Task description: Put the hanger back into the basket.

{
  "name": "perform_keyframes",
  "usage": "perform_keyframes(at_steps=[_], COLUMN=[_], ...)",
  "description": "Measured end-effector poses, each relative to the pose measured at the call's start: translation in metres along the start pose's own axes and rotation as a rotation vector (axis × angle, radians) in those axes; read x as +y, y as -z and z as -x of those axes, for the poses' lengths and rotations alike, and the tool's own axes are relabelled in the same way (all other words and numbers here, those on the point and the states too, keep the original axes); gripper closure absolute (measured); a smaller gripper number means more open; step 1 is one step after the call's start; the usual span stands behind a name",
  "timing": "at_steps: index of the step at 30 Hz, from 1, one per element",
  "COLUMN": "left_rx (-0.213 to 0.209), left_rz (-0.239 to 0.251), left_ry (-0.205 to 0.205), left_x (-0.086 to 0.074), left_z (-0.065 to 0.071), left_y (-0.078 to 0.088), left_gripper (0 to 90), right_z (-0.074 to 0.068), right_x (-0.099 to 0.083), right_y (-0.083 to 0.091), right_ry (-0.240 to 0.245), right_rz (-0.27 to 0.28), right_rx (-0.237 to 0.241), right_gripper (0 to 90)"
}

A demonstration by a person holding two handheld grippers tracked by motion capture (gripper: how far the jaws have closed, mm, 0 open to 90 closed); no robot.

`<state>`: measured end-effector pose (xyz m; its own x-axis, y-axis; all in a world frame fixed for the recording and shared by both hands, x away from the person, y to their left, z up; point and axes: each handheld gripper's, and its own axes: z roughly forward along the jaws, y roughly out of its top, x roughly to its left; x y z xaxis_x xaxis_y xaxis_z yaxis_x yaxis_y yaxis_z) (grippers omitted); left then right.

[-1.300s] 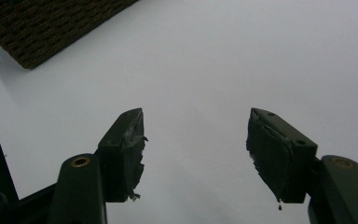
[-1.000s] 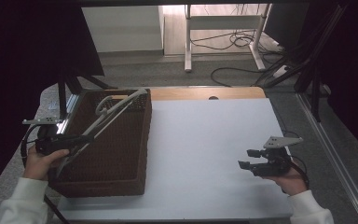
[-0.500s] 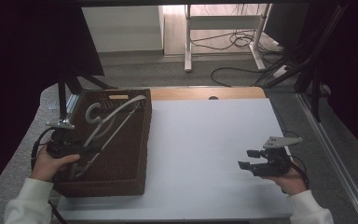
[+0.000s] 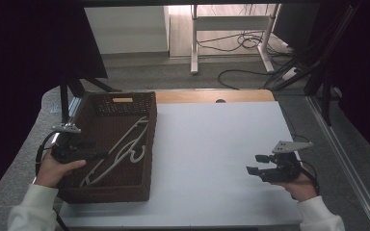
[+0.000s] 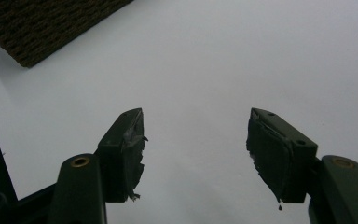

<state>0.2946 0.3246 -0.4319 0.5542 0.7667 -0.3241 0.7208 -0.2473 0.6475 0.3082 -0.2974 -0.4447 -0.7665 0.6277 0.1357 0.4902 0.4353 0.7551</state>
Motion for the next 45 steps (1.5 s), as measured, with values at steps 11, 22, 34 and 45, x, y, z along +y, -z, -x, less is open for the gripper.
perform_keyframes(at_steps=[11,22,34,45], left_rx=[-0.02,-0.078,-0.104,-0.112], left_rz=[0.103,0.12,0.086,0.106], left_ry=[-0.051,-0.084,-0.118,-0.132], left_x=[0.004,0.006,0.004,-0.001], left_z=[0.025,0.074,0.1,0.105], left_y=[0.01,-0.006,-0.03,-0.029], left_gripper=[16.2,16.0,17.8,18.6], right_z=[-0.001,-0.001,-0.002,-0.004], right_x=[0.0,0.0,0.001,0.002], right_y=[0.002,0.0,0.001,0.002], right_ry=[0.004,0.017,0.017,0.013], right_rz=[0.007,0.006,0.014,0.029], right_rx=[0.001,-0.022,-0.029,-0.055], right_gripper=[36.6,33.7,31.5,26.5])
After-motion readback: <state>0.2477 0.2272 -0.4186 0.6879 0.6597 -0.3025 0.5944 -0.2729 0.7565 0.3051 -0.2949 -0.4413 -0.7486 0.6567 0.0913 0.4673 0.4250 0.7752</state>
